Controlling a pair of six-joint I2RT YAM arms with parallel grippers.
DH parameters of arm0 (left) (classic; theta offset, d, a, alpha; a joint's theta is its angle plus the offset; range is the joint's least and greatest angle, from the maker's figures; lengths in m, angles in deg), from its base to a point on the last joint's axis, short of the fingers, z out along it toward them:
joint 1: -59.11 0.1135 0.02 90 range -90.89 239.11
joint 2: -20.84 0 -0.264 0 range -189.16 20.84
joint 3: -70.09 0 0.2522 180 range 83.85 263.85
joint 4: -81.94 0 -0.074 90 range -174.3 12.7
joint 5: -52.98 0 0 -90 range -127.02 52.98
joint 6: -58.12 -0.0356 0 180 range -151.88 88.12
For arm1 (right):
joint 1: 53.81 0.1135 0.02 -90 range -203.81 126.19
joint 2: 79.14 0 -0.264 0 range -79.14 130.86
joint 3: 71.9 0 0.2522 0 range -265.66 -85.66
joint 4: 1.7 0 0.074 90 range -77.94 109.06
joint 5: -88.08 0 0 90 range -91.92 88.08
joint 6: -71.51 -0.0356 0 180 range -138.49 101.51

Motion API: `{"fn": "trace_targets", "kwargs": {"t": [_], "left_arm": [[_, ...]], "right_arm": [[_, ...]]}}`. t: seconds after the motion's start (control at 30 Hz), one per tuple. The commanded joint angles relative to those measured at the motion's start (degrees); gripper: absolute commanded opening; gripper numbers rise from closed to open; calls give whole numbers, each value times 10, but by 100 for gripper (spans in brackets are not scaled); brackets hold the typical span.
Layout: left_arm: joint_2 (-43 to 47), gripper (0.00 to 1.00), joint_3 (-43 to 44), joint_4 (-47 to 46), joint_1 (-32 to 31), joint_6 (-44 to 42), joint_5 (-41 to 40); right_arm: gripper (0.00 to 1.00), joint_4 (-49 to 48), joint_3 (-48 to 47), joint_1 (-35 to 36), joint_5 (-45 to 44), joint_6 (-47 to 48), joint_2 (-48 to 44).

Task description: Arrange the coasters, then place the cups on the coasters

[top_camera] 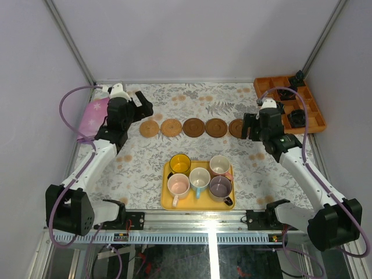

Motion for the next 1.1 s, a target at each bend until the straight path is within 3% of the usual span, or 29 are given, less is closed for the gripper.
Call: {"fn": "trace_targets", "kwargs": {"t": [0.0, 0.13, 0.37, 0.63, 0.83, 1.07], "left_arm": [[25, 100, -40, -67, 4, 25, 19], [37, 100, -75, -84, 4, 28, 25], [21, 100, -88, -76, 3, 40, 53], [3, 100, -87, -92, 3, 53, 55], [-8, 100, -85, -89, 3, 63, 61], [-12, 100, -85, -79, 3, 59, 60]], "right_arm": [[74, 65, 17, 0, 137, -14, -12], [69, 105, 36, 4, 184, 11, -39], [70, 146, 45, 19, 266, 25, -82], [65, 145, 38, 63, 248, 9, -55], [52, 149, 17, 89, 236, 20, -18], [52, 201, 3, 104, 241, 10, -27]]}}
